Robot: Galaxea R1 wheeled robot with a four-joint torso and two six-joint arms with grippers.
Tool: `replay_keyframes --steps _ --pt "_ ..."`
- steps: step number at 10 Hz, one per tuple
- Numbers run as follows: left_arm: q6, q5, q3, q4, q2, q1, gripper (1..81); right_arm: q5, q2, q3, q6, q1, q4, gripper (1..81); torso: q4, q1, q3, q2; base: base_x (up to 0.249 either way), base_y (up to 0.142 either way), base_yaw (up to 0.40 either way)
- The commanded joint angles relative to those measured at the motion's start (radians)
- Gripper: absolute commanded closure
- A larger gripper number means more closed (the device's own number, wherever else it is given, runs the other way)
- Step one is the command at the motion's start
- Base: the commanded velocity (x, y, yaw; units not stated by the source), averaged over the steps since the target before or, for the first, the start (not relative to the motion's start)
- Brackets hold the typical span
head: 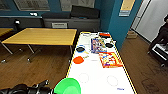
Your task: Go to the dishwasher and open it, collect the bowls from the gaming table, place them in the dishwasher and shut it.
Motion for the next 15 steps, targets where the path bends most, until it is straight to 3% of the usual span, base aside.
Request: replay_keyframes --steps 1,3,4,5,6,7,8,9,12,14,15 --pt "0.183 0.003 0.061 -0.072 -0.098 0.117 81.1 -0.057 -0.048 0.018 0.0 0.004 -0.035 81.1 0.0 0.0 0.0 0.0 0.0 0.0 0.0" --pt "0.502 -0.051 0.014 -0.352 -0.18 0.17 81.1 -0.059 -0.043 0.013 0.0 0.003 -0.035 81.1 0.0 0.0 0.0 0.0 0.0 0.0 0.0" --pt "0.592 -0.051 -0.026 -0.431 -0.179 0.198 81.1 -0.06 -0.041 0.012 0.0 0.002 -0.035 81.1 0.0 0.0 0.0 0.0 0.0 0.0 0.0" --pt "0.659 -0.052 -0.043 -0.465 -0.181 0.241 81.1 -0.062 -0.04 0.007 0.002 0.003 -0.035 81.1 0.0 0.0 0.0 0.0 0.0 0.0 0.0" --pt "0.693 -0.066 -0.066 -0.463 -0.166 0.282 81.1 -0.071 -0.04 0.004 0.002 0.002 -0.035 81.1 0.0 0.0 0.0 0.0 0.0 0.0 0.0" --pt "0.713 -0.066 -0.13 -0.435 -0.108 0.325 81.1 -0.073 -0.038 0.0 0.003 0.002 -0.035 81.1 0.0 0.0 0.0 0.0 0.0 0.0 0.0" --pt "0.773 -0.087 -0.164 -0.394 -0.061 0.37 81.1 -0.073 -0.038 -0.008 0.005 0.002 -0.035 81.1 0.0 0.0 0.0 0.0 0.0 0.0 0.0" --pt "0.803 -0.106 -0.18 -0.385 -0.038 0.379 81.1 -0.074 -0.034 -0.019 0.006 0.002 -0.033 81.1 0.0 0.0 0.0 0.0 0.0 0.0 0.0" --pt "0.812 -0.12 -0.247 -0.371 0.008 0.43 81.1 -0.105 -0.041 -0.031 0.006 0.004 -0.035 81.1 0.0 0.0 0.0 0.0 0.0 0.0 0.0" --pt "0.813 -0.224 -0.308 -0.324 0.037 0.515 81.1 -0.111 -0.035 -0.054 0.006 -0.001 -0.035 81.1 0.0 0.0 0.0 0.0 0.0 0.0 0.0" --pt "0.812 -0.252 -0.345 -0.324 0.054 0.563 81.1 -0.111 -0.028 -0.068 0.006 -0.006 -0.033 81.1 0.0 0.0 0.0 0.0 0.0 0.0 0.0"
